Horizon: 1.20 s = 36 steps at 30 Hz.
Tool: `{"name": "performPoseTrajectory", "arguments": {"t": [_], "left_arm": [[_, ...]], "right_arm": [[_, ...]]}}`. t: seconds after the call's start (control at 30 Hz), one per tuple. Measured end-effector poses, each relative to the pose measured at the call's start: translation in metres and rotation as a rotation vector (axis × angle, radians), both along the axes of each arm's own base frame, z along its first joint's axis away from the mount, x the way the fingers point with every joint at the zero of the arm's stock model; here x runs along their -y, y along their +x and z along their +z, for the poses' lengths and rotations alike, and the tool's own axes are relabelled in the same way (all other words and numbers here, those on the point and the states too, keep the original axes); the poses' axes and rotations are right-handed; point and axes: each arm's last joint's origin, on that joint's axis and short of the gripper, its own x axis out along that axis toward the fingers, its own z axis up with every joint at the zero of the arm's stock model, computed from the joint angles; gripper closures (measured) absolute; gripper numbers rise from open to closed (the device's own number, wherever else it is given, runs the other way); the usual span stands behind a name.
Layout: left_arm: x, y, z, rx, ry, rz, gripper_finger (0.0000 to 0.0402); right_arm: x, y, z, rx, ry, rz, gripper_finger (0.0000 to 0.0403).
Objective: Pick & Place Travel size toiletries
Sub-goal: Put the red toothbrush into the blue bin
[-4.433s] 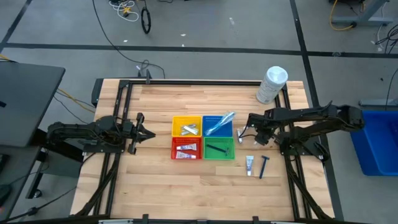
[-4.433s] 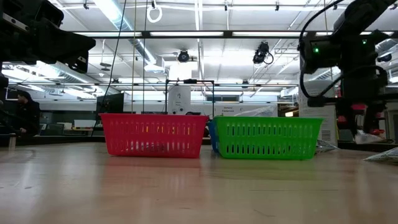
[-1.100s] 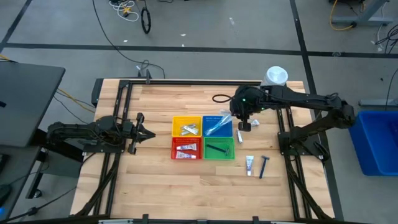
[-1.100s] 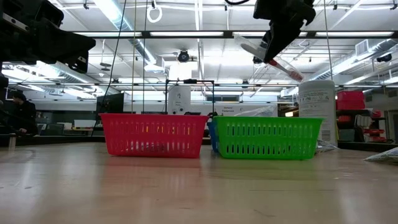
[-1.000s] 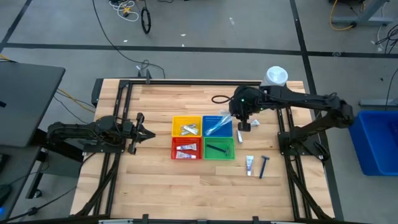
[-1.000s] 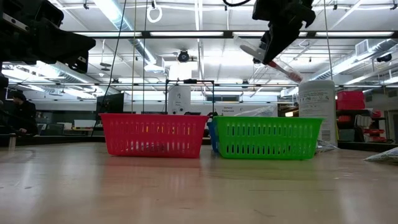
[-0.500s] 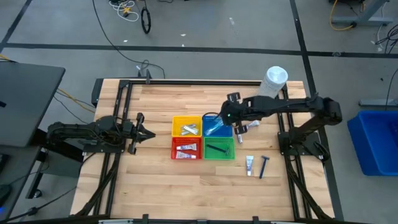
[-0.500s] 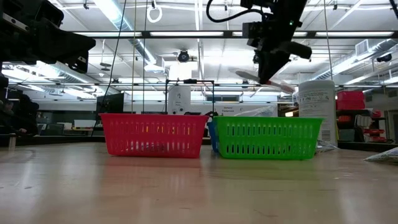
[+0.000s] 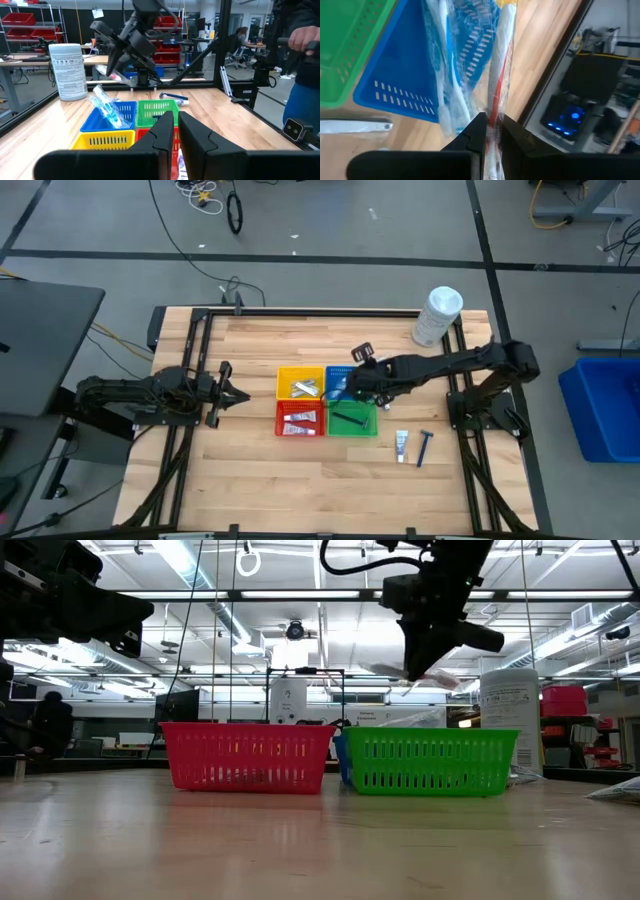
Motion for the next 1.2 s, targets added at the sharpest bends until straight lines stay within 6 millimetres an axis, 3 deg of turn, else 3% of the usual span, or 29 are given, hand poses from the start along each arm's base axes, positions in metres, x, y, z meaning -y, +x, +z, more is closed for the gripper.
{"name": "performPoseTrajectory", "arguments": {"t": [0.33,0.63,1.2], "left_arm": [[0.0,0.0,0.0,0.001,0.0,0.0,0.037],[0.0,0.0,0.0,0.0,0.0,0.0,0.0369],[0.0,0.0,0.0,0.0,0.0,0.0,0.0369]], "right_arm": [[-0.018,0.011,-0.023,-0.076,-0.044,0.052,0.0363],[-0.019,0.02,-0.046,-0.144,-0.047,0.054,0.0363],[-0.007,0.029,-0.053,-0.113,-0.097,0.012,0.0363]]}}
